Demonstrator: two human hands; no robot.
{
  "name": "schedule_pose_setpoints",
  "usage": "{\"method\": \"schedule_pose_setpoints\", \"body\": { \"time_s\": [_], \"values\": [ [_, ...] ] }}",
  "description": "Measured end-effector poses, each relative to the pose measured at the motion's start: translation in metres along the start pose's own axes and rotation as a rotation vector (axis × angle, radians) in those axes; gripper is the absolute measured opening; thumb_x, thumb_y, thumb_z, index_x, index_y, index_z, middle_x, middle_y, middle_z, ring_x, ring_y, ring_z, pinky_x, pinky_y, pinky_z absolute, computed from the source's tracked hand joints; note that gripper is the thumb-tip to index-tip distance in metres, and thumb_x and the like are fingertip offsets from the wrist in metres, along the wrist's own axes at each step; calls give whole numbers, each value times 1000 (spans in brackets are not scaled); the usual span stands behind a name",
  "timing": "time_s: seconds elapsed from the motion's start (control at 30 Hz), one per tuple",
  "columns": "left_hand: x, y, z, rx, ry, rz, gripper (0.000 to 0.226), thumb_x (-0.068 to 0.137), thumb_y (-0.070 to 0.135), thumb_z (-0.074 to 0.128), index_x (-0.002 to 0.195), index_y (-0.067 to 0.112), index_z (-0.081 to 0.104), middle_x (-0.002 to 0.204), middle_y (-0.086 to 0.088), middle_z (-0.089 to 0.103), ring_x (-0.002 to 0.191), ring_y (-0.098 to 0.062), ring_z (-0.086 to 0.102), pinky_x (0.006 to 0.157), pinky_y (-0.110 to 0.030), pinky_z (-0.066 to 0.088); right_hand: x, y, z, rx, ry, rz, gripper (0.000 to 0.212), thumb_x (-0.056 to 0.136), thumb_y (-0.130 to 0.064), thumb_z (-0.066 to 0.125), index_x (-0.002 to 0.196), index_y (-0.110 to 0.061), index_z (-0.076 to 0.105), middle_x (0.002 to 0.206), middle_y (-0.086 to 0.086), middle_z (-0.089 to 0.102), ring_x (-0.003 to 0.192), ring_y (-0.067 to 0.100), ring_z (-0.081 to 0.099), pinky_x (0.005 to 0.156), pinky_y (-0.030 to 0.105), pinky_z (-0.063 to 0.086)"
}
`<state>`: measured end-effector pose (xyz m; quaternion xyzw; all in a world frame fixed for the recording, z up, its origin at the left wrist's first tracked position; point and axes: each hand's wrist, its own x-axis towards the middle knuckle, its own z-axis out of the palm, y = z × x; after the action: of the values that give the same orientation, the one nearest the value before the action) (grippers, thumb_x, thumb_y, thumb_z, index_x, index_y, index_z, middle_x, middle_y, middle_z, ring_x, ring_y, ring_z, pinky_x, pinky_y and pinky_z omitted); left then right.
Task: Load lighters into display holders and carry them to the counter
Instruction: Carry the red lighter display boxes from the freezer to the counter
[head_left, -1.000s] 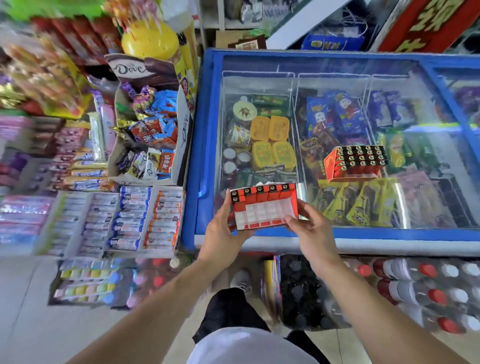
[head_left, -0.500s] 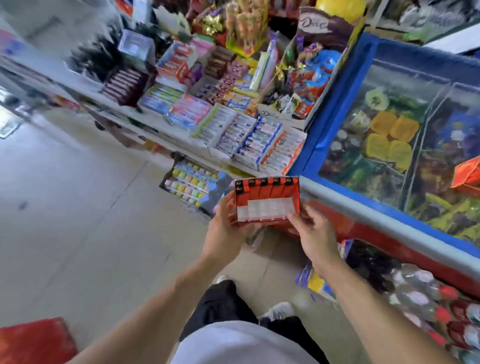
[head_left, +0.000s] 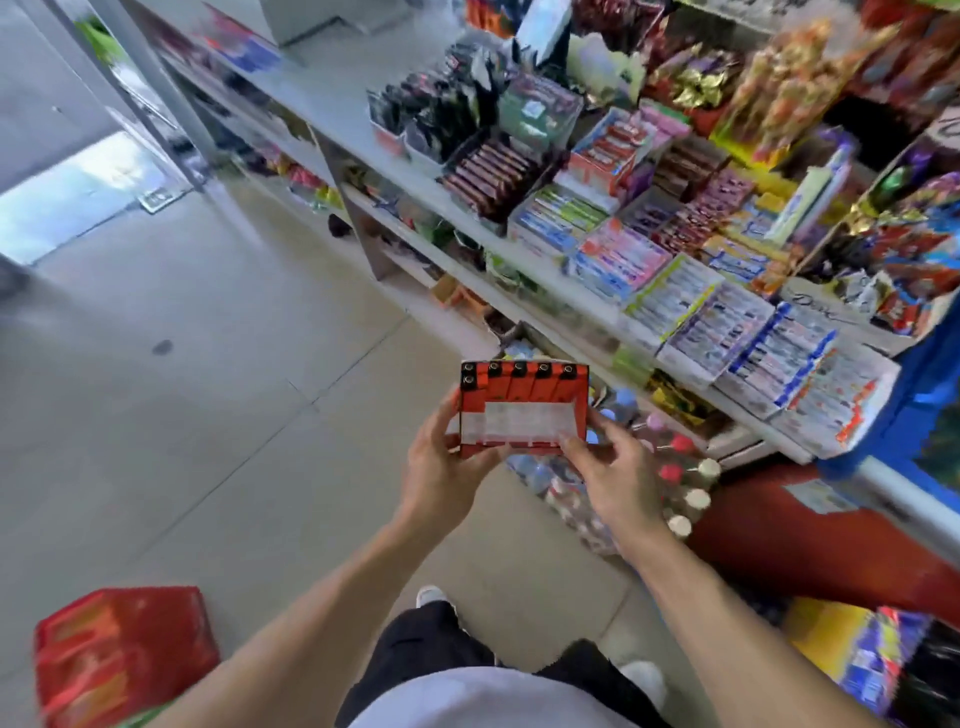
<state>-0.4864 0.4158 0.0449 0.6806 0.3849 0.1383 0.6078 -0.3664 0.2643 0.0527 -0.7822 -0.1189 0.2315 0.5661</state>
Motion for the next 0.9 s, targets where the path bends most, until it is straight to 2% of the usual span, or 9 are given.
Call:
{"method": "schedule_pose_setpoints", "body": {
  "time_s": [0.07,0.17,0.3,0.4,0.43,0.5,0.73,0.83,0.9],
  "values": [
    [23,5,-32,-8,12,-1,73,77,18,86,139,32,50,113,7,72,90,-3,72,76,-21,58,13,-17,35,3,-22,6,27,88,-19,76,115,-23,71,98,-14,74,87,-5,69,84,19,54],
    [60,15,-67,35,15,33,71,78,24,85,137,31,48,119,17,65,89,4,70,76,-19,57,37,-36,72,-49,-29,8,23,88,-34,76,110,-37,69,100,-19,73,89,-2,69,86,29,56],
    [116,29,-85,82,-8,53,73,80,30,84,142,32,45,110,26,63,89,7,69,83,-28,57,81,-55,96,-91,15,4,25,88,-33,75,112,-34,67,100,-27,66,87,-18,60,74,5,45],
    [164,45,-85,90,-38,72,72,82,26,83,143,33,46,116,18,68,88,7,69,83,-28,57,121,-68,105,-143,59,8,29,87,-44,74,113,-32,68,104,-19,69,97,-4,63,81,15,49],
    [180,51,-85,105,-39,84,72,81,29,84,143,34,47,118,15,68,88,8,69,82,-26,57,135,-72,106,-138,66,20,26,87,-44,73,111,-36,67,101,-23,66,95,-5,61,76,10,47],
    [212,66,-85,148,-43,119,72,78,36,84,141,36,49,115,14,69,88,8,67,81,-26,58,163,-84,108,-123,75,21,23,89,-42,72,110,-42,62,97,-31,60,89,-11,58,68,2,40],
    [312,119,-84,238,-73,213,62,80,35,83,135,40,55,110,19,69,87,6,67,83,-35,60,253,-128,116,-89,78,34,22,91,-42,69,111,-39,61,95,-35,53,76,-26,55,64,3,41],
    [349,134,-85,260,-112,255,69,81,46,80,143,41,49,120,16,65,89,1,68,82,-36,60,283,-144,122,-134,128,7,42,90,-46,69,127,-29,62,107,-35,54,99,-9,56,79,1,35],
    [375,143,-86,281,-126,283,74,82,50,77,148,38,45,124,14,59,94,-3,66,85,-36,59,304,-152,128,-157,157,12,55,90,-49,68,137,-23,56,133,-16,58,124,6,50,95,8,32]
  ]
}}
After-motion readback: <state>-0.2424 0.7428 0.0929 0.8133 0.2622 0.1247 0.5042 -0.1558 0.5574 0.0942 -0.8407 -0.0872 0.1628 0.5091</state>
